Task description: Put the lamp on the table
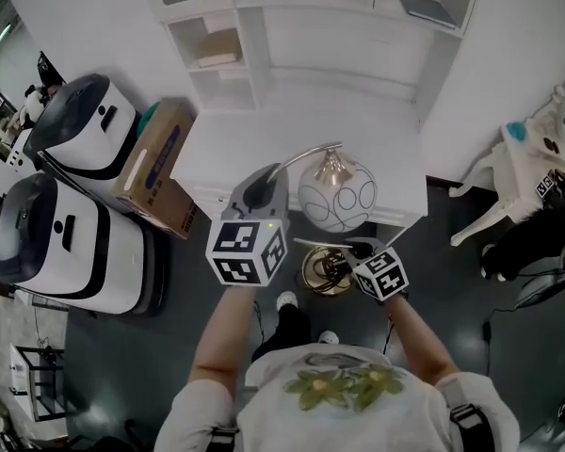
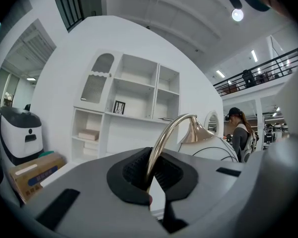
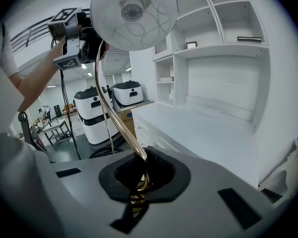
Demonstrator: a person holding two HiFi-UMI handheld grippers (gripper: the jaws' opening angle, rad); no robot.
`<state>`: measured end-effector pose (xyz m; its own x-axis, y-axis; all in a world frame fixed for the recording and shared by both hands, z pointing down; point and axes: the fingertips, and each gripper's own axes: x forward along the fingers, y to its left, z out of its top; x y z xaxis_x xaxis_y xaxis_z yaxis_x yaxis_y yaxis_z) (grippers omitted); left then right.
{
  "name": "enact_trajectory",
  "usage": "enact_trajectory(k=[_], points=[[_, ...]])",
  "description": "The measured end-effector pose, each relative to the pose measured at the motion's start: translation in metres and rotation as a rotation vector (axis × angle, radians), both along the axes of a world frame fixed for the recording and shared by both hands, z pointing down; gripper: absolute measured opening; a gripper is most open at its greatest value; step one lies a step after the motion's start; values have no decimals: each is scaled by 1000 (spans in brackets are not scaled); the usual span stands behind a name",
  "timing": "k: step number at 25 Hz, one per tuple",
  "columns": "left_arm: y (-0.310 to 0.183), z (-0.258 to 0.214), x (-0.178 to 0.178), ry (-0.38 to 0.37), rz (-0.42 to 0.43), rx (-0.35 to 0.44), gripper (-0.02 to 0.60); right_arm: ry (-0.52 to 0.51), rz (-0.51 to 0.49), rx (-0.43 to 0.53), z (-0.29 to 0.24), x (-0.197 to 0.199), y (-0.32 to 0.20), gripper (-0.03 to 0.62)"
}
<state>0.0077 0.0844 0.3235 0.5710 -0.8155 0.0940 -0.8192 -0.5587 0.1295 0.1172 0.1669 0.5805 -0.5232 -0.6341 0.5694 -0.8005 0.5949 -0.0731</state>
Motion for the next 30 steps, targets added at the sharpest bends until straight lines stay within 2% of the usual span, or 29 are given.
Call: enact_trajectory(k=[14, 20, 30], points=[[-81, -13, -35, 2, 25, 33, 28, -5, 18, 25, -10, -39, -84, 29], [-114, -14, -44, 3, 50, 24, 28, -4, 37, 38, -11, -48, -120, 29], [-172, -9, -67, -30, 75, 39, 28, -28, 86, 49, -1, -80, -179, 29]])
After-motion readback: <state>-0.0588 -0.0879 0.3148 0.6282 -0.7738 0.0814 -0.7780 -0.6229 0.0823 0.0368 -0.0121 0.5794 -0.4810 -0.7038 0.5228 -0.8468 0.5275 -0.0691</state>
